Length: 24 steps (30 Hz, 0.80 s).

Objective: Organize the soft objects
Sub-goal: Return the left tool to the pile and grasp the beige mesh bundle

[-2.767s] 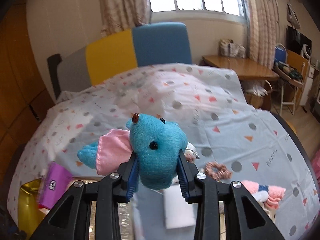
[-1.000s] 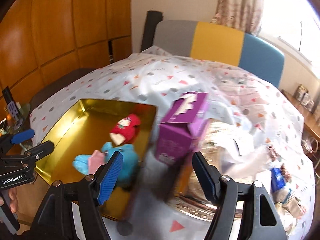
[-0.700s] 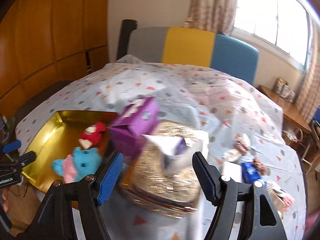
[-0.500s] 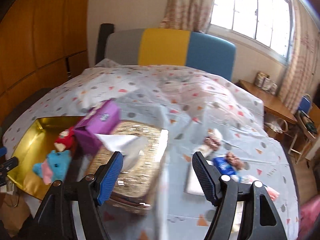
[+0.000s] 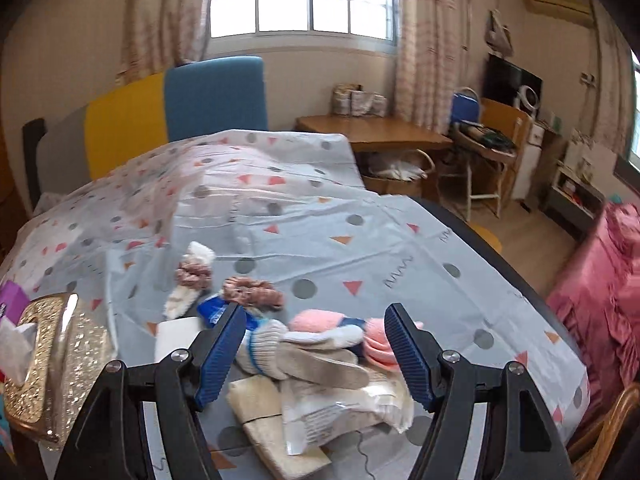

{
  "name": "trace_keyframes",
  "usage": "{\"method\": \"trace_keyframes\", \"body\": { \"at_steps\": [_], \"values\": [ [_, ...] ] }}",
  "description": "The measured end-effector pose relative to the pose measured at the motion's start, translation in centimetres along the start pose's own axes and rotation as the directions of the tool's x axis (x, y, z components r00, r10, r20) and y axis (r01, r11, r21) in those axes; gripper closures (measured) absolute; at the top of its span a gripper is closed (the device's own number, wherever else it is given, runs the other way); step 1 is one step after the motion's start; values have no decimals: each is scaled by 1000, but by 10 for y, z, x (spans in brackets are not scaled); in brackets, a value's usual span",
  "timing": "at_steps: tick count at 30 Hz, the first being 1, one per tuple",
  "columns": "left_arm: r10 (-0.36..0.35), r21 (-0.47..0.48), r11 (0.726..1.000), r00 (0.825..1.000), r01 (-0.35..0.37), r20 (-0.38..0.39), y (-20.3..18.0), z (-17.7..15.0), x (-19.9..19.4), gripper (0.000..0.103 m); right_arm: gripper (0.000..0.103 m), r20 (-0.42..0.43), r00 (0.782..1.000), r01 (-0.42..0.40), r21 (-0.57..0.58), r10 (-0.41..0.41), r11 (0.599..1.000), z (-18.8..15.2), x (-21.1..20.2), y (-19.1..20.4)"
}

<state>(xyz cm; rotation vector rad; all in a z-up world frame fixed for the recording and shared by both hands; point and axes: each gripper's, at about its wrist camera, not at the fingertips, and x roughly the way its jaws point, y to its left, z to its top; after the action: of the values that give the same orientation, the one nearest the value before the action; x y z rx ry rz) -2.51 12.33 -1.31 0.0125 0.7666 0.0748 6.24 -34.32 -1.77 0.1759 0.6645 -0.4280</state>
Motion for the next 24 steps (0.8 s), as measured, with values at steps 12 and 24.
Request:
{"method": "trace_keyframes", "body": {
  "at_steps": [12, 24],
  "values": [
    [-112, 116, 987, 993, 108, 30, -48, 15, -7, 16, 30, -89, 996, 47, 200, -30, 979, -3, 8, -43],
    [-339, 323, 894, 940, 312, 30, -139, 45, -20, 18, 30, -155, 987, 115, 449, -49, 886, -13, 15, -98]
  ]
}}
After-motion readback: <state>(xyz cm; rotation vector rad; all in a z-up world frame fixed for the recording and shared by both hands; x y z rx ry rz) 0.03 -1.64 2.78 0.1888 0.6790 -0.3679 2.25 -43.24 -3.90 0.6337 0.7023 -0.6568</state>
